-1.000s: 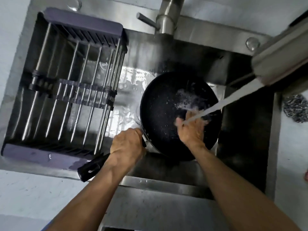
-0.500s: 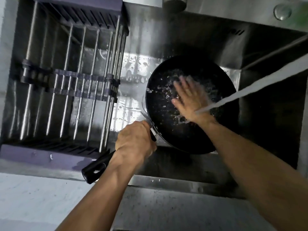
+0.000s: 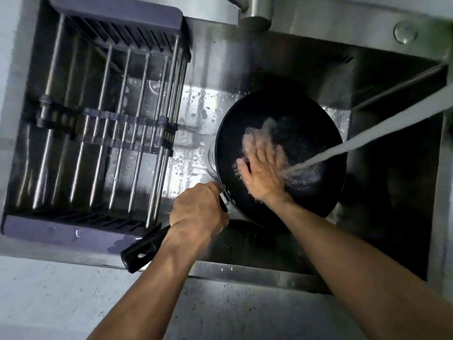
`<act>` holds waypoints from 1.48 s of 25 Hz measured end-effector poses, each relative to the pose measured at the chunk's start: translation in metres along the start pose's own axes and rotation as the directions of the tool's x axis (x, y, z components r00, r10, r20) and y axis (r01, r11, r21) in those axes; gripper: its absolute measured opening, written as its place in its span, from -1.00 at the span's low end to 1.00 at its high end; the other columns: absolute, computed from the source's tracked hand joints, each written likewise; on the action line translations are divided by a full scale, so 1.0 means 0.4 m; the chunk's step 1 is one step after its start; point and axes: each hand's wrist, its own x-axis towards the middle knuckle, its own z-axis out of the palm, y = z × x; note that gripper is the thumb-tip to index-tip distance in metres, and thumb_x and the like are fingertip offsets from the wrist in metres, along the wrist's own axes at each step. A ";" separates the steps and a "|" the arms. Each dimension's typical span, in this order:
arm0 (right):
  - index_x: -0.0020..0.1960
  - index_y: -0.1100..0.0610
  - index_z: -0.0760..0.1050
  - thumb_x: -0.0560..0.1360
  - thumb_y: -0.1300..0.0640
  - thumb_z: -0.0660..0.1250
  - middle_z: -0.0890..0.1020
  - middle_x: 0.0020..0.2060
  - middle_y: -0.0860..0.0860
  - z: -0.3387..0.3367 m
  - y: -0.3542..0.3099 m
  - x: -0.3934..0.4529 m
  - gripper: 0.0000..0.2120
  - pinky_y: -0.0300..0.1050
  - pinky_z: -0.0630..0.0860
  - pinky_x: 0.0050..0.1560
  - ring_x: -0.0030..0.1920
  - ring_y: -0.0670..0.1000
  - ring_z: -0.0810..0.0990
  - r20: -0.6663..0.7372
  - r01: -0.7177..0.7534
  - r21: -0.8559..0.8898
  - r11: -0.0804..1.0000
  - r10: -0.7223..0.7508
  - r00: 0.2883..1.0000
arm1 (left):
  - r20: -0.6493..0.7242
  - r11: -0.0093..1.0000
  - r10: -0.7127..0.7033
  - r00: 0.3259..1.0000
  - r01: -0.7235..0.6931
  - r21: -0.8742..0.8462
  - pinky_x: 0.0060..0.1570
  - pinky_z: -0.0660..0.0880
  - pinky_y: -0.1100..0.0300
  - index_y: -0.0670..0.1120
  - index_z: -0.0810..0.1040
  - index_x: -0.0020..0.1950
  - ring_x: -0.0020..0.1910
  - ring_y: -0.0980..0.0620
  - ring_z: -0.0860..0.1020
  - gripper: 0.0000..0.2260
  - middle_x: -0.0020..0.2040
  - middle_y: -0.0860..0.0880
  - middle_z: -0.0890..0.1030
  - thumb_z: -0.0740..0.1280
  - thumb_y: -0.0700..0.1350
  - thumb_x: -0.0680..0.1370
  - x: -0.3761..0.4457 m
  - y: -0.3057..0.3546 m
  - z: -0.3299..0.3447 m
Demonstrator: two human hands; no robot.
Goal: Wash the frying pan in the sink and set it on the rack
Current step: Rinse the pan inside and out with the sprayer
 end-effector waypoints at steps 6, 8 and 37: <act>0.63 0.06 -0.05 0.63 -0.22 -0.16 -0.05 0.61 0.08 0.010 0.015 -0.030 -0.35 0.29 -0.13 0.54 0.59 0.22 -0.06 -0.077 -0.457 0.099 0.884 0.465 0.882 | 0.036 0.998 -0.015 0.999 0.017 -0.056 -0.26 0.43 0.20 0.06 0.40 -0.15 -0.31 0.01 0.46 -0.74 -0.37 0.09 0.41 0.46 -0.16 0.36 0.000 -0.004 -0.005; 0.62 -0.01 -0.14 0.61 -0.26 -0.15 -0.14 0.60 0.01 -0.003 -0.042 0.000 -0.34 0.27 -0.21 0.54 0.59 0.18 -0.14 -0.009 -0.153 0.061 0.986 0.154 0.988 | 0.034 0.998 -0.004 0.999 0.006 -0.063 -0.26 0.44 0.19 0.04 0.45 -0.14 -0.33 0.01 0.47 -0.78 -0.38 0.09 0.43 0.46 -0.16 0.35 0.002 0.005 -0.005; 0.62 0.07 -0.24 0.66 -0.06 -0.05 -0.25 0.60 0.09 -0.213 0.142 -0.198 -0.37 0.08 -0.23 0.53 0.58 0.13 -0.27 0.511 -0.232 -0.308 0.923 0.366 0.778 | 0.065 0.997 -0.079 0.995 0.080 -0.017 -0.07 0.54 0.11 -0.06 0.58 -0.02 -0.14 -0.07 0.58 -0.80 -0.21 -0.02 0.55 0.44 -0.16 0.38 -0.015 0.032 -0.037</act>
